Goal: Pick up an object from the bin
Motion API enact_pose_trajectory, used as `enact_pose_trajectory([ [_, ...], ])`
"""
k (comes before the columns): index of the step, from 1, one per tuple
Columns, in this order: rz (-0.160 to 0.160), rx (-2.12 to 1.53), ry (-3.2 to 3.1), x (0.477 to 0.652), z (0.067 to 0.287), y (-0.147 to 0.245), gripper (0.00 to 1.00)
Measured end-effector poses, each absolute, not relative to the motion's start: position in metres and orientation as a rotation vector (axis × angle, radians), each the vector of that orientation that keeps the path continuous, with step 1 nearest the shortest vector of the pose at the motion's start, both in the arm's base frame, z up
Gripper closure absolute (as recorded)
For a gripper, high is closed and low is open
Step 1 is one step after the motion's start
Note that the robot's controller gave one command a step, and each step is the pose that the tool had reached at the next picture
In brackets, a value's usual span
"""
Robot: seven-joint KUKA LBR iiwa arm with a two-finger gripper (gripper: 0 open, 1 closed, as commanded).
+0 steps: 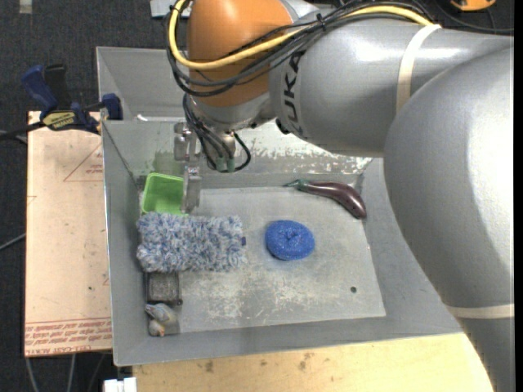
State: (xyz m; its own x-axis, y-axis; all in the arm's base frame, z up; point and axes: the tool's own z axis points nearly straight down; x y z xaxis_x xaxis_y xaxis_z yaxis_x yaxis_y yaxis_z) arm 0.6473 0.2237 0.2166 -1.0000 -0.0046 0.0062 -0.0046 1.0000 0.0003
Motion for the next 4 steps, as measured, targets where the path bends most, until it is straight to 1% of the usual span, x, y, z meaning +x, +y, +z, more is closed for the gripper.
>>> enact_pose_trajectory([
  [1, -0.003, 0.002, -3.143, 0.649, 0.222, 0.223, 0.00],
  [2, -0.004, 0.086, -3.148, 0.637, 0.177, 0.225, 0.00],
  [3, -0.004, 0.125, -3.142, 0.626, 0.117, 0.213, 0.00],
  [4, -0.003, 0.175, -3.137, 0.632, 0.082, 0.216, 0.00],
])
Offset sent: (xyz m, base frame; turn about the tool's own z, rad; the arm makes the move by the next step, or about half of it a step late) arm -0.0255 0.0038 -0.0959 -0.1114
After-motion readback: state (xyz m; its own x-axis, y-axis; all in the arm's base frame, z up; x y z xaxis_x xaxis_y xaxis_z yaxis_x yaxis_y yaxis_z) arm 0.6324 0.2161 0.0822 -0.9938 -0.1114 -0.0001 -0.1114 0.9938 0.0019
